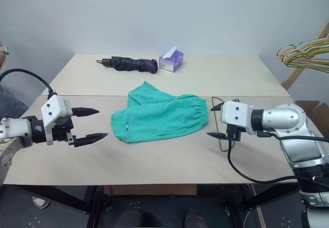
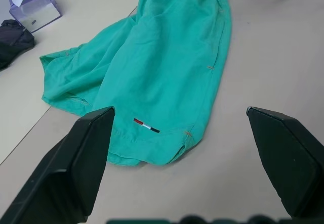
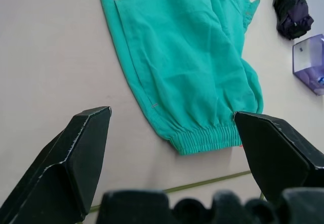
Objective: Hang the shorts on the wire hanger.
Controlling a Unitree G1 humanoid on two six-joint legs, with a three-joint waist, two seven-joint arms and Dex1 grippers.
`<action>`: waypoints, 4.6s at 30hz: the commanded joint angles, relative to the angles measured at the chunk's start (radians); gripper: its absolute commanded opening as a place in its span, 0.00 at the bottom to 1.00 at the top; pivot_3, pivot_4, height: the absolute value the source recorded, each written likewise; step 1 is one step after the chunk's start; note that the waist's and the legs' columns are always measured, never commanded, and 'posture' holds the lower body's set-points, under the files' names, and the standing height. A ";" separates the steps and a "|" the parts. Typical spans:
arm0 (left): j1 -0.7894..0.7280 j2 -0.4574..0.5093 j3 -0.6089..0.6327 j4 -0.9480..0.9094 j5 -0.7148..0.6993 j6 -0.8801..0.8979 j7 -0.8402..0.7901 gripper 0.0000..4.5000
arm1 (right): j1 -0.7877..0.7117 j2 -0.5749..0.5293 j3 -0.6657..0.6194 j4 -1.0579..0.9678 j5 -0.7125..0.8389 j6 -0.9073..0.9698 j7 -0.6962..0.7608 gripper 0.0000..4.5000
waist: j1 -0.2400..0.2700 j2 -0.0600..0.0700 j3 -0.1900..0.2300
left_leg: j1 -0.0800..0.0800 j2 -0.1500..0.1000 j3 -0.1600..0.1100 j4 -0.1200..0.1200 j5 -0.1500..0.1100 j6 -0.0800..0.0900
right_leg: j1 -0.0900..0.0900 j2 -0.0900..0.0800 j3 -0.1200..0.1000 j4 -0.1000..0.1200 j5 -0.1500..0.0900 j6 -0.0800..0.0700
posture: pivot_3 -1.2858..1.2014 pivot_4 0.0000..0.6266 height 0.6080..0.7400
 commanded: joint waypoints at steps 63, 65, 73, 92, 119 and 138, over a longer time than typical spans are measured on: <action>-0.499 -0.296 -0.412 1.094 0.452 -0.697 -0.242 0.46 | 0.112 0.048 -0.046 -0.295 -0.023 0.316 -0.234 1.00 | -0.052 -0.001 -0.001 | -0.002 0.000 0.000 0.001 0.000 0.000 | -0.001 0.001 0.000 0.000 0.000 0.000 | 0.53 0.00 1.00; -0.500 -0.295 -0.407 1.088 0.452 -0.698 -0.241 0.31 | 0.106 0.050 -0.039 -0.289 -0.027 0.314 -0.234 1.00 | -0.056 -0.001 -0.001 | -0.002 0.000 0.000 0.001 0.000 0.000 | -0.001 0.001 0.000 0.000 0.000 0.000 | 0.54 0.00 1.00; -0.491 -0.264 -0.388 1.043 0.437 -0.691 -0.265 0.00 | 0.041 0.077 0.063 -0.219 -0.120 0.262 -0.251 1.00 | -0.060 -0.001 -0.001 | -0.002 0.000 0.000 0.001 0.000 0.000 | -0.001 0.001 0.000 0.000 0.000 0.000 | 0.54 0.00 1.00; -0.402 -0.113 -0.289 0.694 0.292 -0.447 -0.378 0.00 | -0.169 0.266 0.343 0.467 -0.577 -0.448 -0.584 1.00 | -0.064 -0.002 -0.001 | -0.003 0.000 0.000 0.001 0.000 0.000 | -0.003 0.000 0.000 0.001 0.000 0.000 | 0.56 0.00 1.00; -0.334 -0.057 -0.291 0.565 0.280 -0.365 -0.405 0.00 | -0.251 0.302 0.355 0.648 -0.644 -0.554 -0.620 0.01 | -0.085 -0.002 -0.001 | 0.000 0.000 -0.001 0.001 0.000 0.000 | -0.001 0.000 0.001 0.002 0.000 -0.001 | 0.55 0.00 1.00; -0.389 0.006 -0.288 0.412 0.299 -0.278 -0.309 0.00 | -0.190 0.122 0.218 -0.076 0.119 0.242 0.022 0.01 | -0.071 -0.002 0.000 | 0.012 0.002 0.001 0.000 0.000 0.000 | 0.011 0.001 0.000 0.001 -0.006 0.005 | 0.55 0.00 1.00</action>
